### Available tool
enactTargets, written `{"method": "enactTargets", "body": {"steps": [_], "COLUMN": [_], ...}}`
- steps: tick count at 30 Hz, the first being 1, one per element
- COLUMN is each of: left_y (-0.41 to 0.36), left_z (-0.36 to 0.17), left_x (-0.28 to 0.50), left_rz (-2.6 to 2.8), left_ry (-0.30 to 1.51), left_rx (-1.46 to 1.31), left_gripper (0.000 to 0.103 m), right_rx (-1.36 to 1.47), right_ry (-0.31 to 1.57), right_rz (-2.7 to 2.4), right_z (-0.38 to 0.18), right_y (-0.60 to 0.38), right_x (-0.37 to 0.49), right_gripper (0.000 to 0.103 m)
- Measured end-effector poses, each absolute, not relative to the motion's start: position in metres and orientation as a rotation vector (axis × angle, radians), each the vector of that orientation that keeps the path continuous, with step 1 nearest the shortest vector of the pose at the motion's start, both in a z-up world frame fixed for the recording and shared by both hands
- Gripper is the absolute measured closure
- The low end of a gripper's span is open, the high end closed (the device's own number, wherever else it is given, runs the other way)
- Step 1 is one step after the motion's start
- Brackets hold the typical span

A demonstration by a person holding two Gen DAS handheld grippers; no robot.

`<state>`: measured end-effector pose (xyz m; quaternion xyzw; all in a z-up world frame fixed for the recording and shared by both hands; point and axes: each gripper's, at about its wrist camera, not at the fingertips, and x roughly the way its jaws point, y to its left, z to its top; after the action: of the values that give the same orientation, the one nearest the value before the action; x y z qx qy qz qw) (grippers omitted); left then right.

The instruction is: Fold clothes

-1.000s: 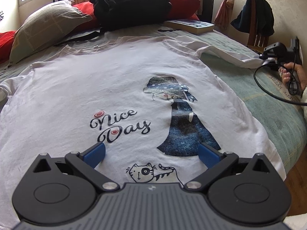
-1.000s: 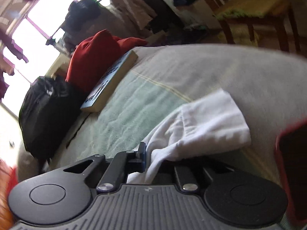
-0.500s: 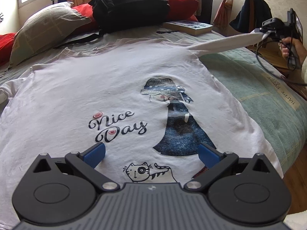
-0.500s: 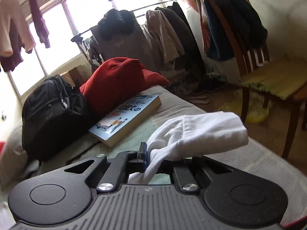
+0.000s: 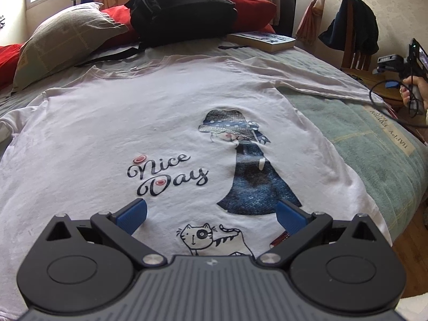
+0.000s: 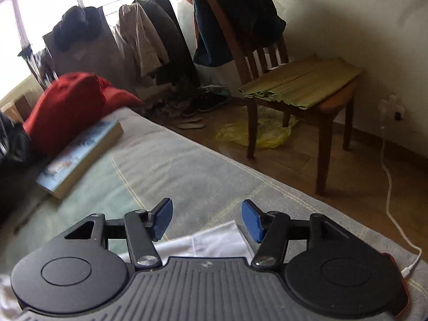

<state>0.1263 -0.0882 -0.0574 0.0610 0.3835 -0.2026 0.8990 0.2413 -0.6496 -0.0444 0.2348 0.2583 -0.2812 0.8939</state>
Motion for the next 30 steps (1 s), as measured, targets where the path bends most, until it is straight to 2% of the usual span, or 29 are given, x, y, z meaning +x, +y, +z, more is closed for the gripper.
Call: {"method": "enactTargets", "body": {"steps": [6,8,10,11,13,14,18,24,30], "left_y": [-0.091,-0.09,-0.088,-0.086,-0.083,-0.082,-0.079,-0.073,-0.071], "left_z": [-0.057,-0.056,-0.055,-0.054,-0.054,-0.054,-0.055,-0.058,-0.06], "left_x": [0.129,0.131,0.134,0.135,0.137,0.138,0.141,0.146,0.15], "left_rz": [-0.42,-0.41,-0.398,-0.392,-0.384,-0.382,-0.374,-0.365,-0.373], "left_ry": [0.791,0.788,0.787,0.787,0.789,0.79,0.794,0.802,0.808], "left_rx": [0.149,0.156,0.158,0.154,0.146,0.144,0.135,0.121,0.114], "left_gripper": [0.001,0.001,0.001,0.001,0.001,0.001,0.001,0.001,0.001], "right_rx": [0.458,0.43,0.383,0.357,0.309,0.286,0.232,0.168,0.111], "right_ry": [0.548,0.579,0.619,0.642,0.673,0.682,0.71,0.747,0.799], "right_rz": [-0.408,-0.299,-0.193,-0.145,-0.056,-0.017,0.074,0.178,0.22], "right_z": [-0.031,-0.03,-0.031,-0.033,-0.035,-0.035,-0.038,-0.044,-0.06], "right_y": [-0.623,-0.598,-0.57,-0.554,-0.524,-0.509,-0.468,-0.416,-0.397], "right_x": [0.249,0.265,0.281,0.29,0.307,0.316,0.344,0.383,0.381], "right_gripper": [0.04,0.044,0.062,0.066,0.084,0.087,0.091,0.091,0.091]}}
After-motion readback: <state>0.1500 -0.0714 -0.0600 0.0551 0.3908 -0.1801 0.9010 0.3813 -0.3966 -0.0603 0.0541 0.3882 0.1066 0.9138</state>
